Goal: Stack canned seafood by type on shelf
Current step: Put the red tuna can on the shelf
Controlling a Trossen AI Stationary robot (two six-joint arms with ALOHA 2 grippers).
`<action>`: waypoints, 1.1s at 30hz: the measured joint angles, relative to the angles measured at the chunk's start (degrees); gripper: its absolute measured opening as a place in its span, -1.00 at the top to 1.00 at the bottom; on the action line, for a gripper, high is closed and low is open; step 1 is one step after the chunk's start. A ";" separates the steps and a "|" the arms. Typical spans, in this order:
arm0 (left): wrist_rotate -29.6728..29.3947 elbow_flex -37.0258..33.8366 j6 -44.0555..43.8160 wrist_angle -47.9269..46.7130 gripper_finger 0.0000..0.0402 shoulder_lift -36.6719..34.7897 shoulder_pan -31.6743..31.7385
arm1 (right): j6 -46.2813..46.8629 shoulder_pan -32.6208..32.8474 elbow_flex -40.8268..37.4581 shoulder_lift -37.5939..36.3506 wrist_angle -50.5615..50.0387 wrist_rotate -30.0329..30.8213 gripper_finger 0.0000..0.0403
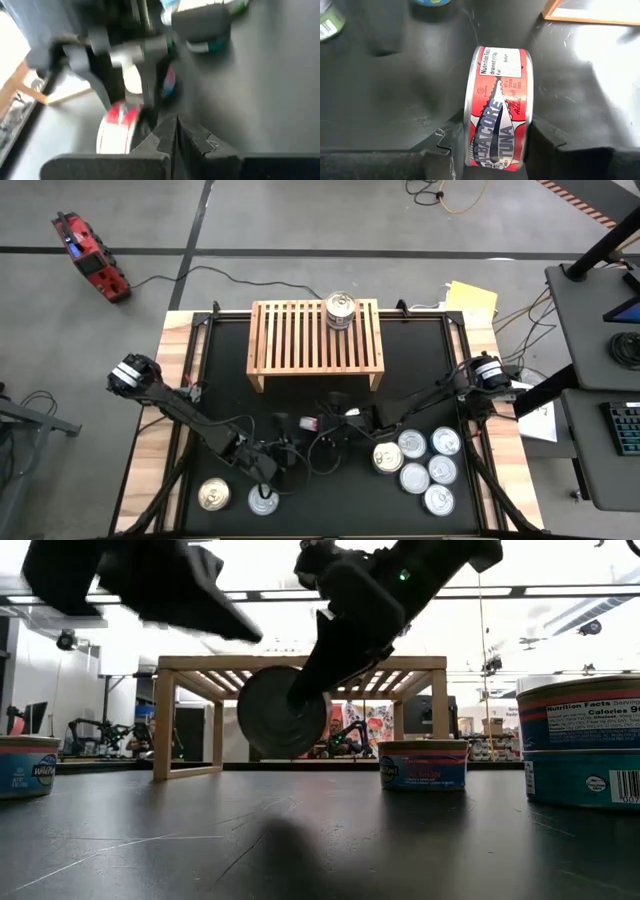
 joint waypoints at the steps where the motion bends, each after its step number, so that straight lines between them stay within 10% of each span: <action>1: -0.22 0.90 0.83 -0.14 1.00 -0.07 0.00 | 0.08 0.02 -0.18 0.00 0.31 0.08 0.33; 22: -12.47 4.19 3.35 -11.99 1.00 -10.17 -3.10 | 2.96 2.19 -3.70 -7.15 -4.38 -0.24 0.33; 33: -13.25 -4.00 9.02 0.57 1.00 -20.01 -6.25 | 8.72 -0.50 -25.23 -17.64 42.91 -11.13 0.33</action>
